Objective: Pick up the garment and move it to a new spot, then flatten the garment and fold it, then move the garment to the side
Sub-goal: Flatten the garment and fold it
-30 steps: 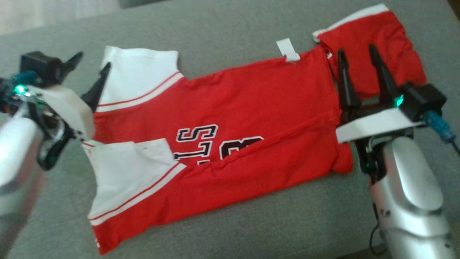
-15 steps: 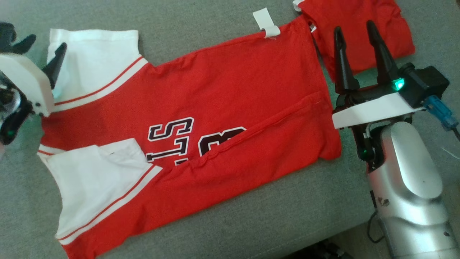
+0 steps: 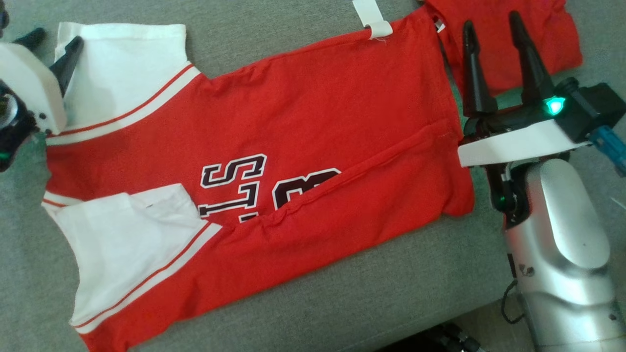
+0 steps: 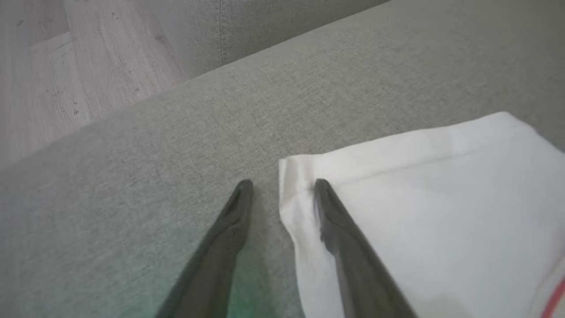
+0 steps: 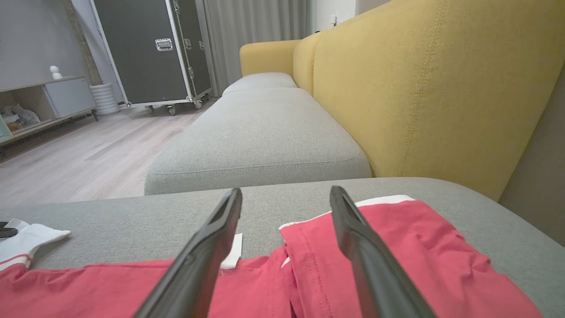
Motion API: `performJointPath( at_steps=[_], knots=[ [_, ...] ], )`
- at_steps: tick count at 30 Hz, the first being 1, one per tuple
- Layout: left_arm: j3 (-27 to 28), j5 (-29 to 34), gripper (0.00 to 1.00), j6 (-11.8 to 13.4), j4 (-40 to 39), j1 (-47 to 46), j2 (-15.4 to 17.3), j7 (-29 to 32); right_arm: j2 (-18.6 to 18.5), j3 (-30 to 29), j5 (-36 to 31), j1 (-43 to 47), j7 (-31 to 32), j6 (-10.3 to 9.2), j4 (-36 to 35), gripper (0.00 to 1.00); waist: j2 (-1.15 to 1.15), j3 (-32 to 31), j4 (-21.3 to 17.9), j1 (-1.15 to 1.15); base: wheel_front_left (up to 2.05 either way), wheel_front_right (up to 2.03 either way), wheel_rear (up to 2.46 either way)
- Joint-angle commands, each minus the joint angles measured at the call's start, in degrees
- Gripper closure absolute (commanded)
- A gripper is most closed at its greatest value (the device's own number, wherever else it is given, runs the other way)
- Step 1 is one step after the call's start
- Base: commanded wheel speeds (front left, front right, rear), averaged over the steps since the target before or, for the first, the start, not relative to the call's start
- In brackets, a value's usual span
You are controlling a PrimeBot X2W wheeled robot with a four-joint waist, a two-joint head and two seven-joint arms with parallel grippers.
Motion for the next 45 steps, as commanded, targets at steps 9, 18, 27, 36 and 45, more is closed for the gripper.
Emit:
performJointPath(
  at_steps=[9, 18, 27, 36, 45],
  knots=[
    [-2.08, -3.95, 1.0, 0.09, -3.16, -2.28, 1.91, -7.72, 0.15, 0.07, 2.03, -2.16, 2.03, -0.05, -1.6, 0.0, 0.0, -2.51, 2.33, 0.0, 0.0, 0.0, 0.0],
    [-3.48, -4.37, 1.0, 0.09, -3.05, -0.93, -0.76, -23.96, -6.35, 2.79, 2.99, -5.4, 7.61, -0.05, 0.94, 0.0, 0.0, -8.21, 8.38, 0.0, 0.0, 0.0, 0.0],
    [-6.67, -3.0, 1.0, 0.09, -7.83, 1.81, -2.19, -30.93, -12.25, 6.02, 7.14, -9.58, 16.77, -0.05, 13.6, 0.0, 0.0, -10.99, 16.43, 0.0, 0.0, 0.0, 0.0],
    [-7.82, -1.2, 1.0, 0.09, -11.9, 1.66, -4.73, -31.53, -17.05, 11.44, 3.92, -17.02, 24.15, -0.05, 29.28, 0.0, 0.0, -9.47, 20.93, 0.0, 0.0, 0.0, 0.0],
    [-8.48, -0.55, 1.0, 0.09, -13.0, 0.71, -5.97, -31.61, -17.97, 16.76, 3.64, -21.42, 26.58, -0.05, 38.15, 0.0, 0.0, -7.95, 22.57, 0.0, 0.0, 0.0, 0.0]
  ],
)
